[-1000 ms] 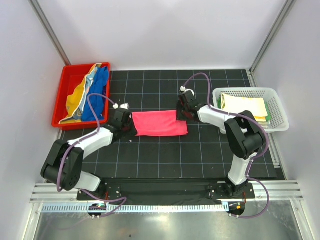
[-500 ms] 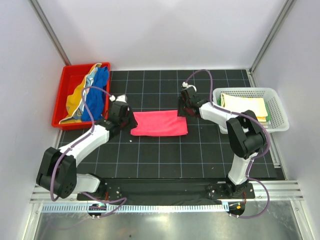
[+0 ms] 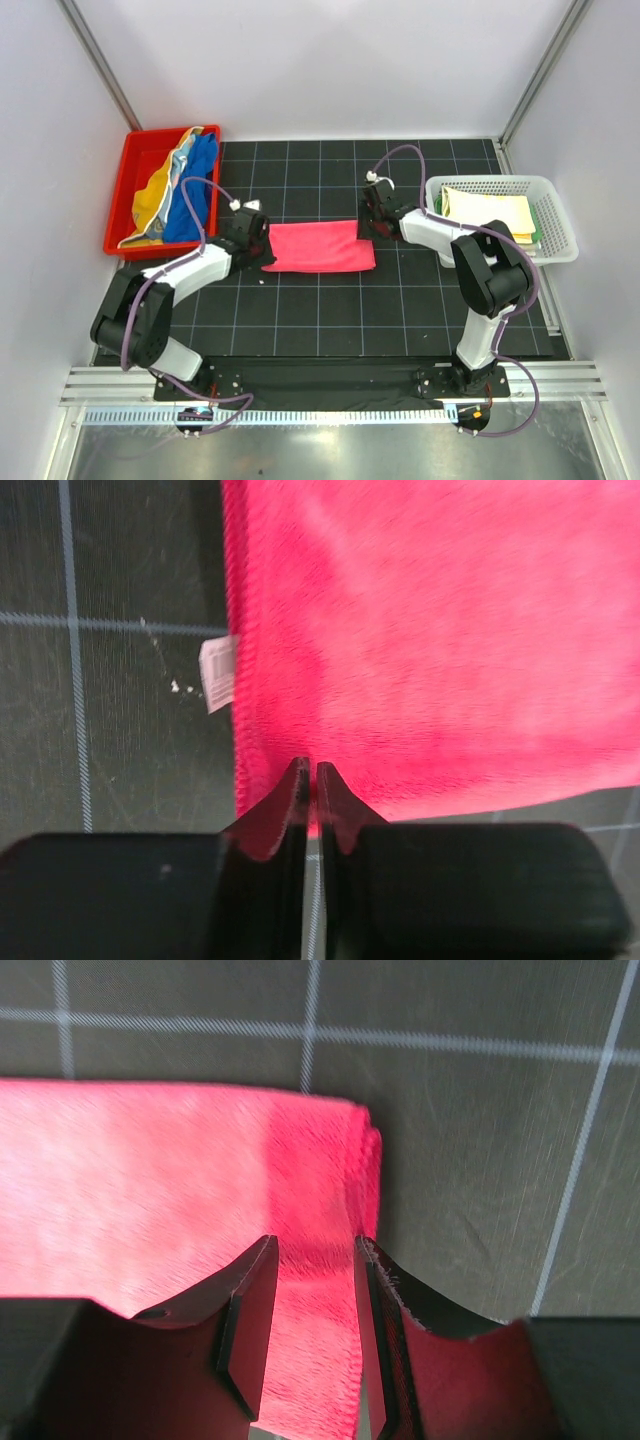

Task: Fold and stack the towels
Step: Smooth out wrinkles on the folded towel, then neatly place the folded towel into the bin

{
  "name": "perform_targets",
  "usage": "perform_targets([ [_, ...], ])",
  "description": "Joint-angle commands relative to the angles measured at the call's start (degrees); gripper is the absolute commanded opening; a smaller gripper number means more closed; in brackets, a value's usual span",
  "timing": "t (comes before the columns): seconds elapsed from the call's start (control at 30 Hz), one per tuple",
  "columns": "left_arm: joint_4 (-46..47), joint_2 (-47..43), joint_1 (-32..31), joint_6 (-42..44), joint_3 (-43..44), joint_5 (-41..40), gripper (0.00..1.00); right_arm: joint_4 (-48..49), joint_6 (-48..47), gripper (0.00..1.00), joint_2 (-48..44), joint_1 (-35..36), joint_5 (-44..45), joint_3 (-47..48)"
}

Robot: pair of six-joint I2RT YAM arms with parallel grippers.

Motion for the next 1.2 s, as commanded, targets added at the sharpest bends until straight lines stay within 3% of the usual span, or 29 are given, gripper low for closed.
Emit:
perform_targets([
  [0.0,3.5,2.9,0.0,0.2,-1.7,-1.5,0.09,2.4,0.4,0.43,-0.8,-0.5,-0.6,-1.6],
  [0.23,4.0,3.5,-0.1,0.3,-3.0,-3.6,0.05,1.9,0.1,0.46,-1.6,-1.1,-0.7,-2.1],
  [0.37,3.4,1.9,0.0,0.4,-2.9,-3.4,0.10,0.5,-0.3,0.48,-3.4,-1.4,-0.8,-1.1],
  [0.57,1.0,-1.8,-0.2,0.5,1.3,-1.6,0.16,-0.9,-0.4,0.59,-7.1,-2.1,-1.7,-1.6],
  [0.67,0.3,-2.8,-0.3,0.5,3.3,-0.6,0.18,-0.5,-0.4,0.70,-7.4,-2.7,-3.7,-2.3],
  [0.77,-0.2,-2.5,-0.8,0.6,5.0,-0.1,0.18,-0.6,-0.1,0.73,-6.3,-2.8,-4.4,-2.3],
  [1.17,-1.3,-4.7,-1.9,1.1,6.3,2.4,0.18,-0.5,1.3,0.68,-0.6,-0.6,-6.1,-2.6],
])
